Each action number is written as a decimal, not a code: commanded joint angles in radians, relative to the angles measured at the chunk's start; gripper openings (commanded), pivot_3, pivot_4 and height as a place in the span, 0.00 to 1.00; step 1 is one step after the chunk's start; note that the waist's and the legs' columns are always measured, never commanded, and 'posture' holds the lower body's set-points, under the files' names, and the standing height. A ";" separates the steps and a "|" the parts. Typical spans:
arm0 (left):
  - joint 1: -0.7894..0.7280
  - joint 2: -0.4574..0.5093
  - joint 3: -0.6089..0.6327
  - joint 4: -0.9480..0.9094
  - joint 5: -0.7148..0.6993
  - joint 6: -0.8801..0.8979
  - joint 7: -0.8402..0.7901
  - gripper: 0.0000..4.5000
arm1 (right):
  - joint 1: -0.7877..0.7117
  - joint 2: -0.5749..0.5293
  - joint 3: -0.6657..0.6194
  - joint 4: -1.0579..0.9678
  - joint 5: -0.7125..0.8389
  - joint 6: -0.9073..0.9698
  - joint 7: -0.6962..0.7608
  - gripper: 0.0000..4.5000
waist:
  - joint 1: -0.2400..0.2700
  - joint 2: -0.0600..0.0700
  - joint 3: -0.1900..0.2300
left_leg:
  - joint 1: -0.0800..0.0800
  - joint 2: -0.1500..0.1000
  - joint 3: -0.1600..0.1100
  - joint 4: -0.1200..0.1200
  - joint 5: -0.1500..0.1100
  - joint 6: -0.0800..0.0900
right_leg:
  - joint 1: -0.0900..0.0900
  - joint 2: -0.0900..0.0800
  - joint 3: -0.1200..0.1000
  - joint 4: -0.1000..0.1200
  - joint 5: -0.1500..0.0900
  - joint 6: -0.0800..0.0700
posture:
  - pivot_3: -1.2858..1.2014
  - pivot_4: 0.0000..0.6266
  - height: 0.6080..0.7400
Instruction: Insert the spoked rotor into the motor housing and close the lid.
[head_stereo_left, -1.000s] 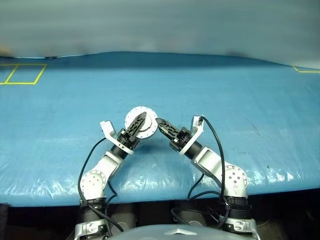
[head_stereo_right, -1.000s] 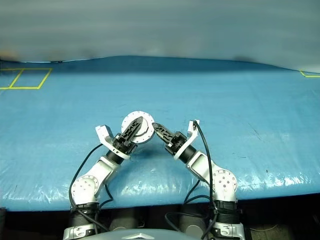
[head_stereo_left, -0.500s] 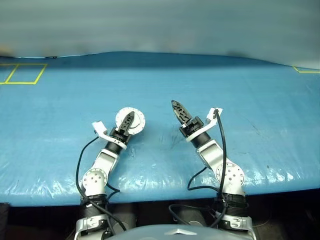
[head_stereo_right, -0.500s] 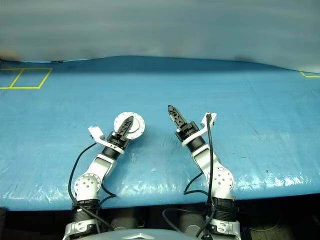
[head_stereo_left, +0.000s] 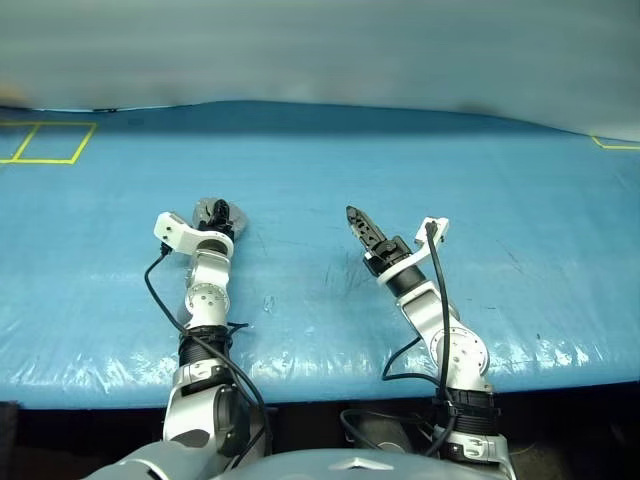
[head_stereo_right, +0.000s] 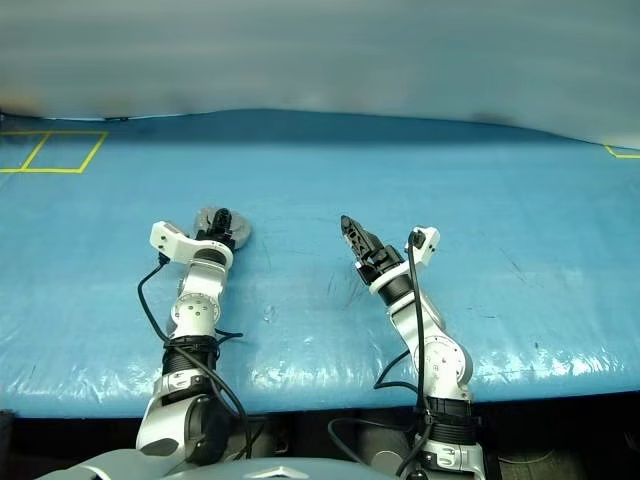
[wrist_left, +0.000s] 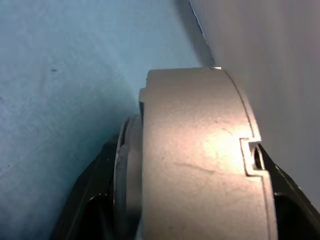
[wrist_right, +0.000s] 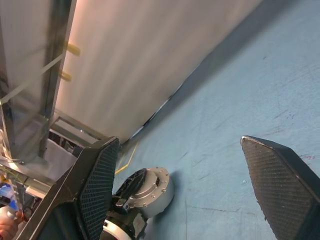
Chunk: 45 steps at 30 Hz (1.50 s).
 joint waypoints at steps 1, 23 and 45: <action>-0.001 0.012 0.008 -0.048 0.051 -0.045 0.048 0.89 | -0.010 0.003 0.001 -0.021 -0.011 -0.012 0.004 0.92 | 0.001 0.000 0.000 | 0.000 0.000 0.000 0.000 0.000 0.000 | 0.000 0.000 0.000 0.000 0.000 0.000 | 0.52 0.24 1.00; 0.267 0.280 -0.287 -0.463 0.144 0.030 -0.461 0.99 | -0.036 -0.141 0.044 0.067 -0.414 -0.271 0.057 0.92 | 0.001 -0.001 -0.001 | 0.003 0.001 0.003 0.000 0.001 -0.002 | 0.002 0.000 0.001 0.001 -0.001 -0.005 | 0.52 0.24 1.00; 0.387 0.489 -0.672 -0.406 0.515 -0.123 -0.887 1.00 | 0.032 -0.401 0.210 0.074 -0.713 -0.334 0.280 1.00 | 0.004 0.000 -0.001 | 0.011 0.002 0.007 -0.004 0.002 -0.003 | 0.002 -0.001 0.004 0.004 -0.004 -0.009 | 0.52 0.24 1.00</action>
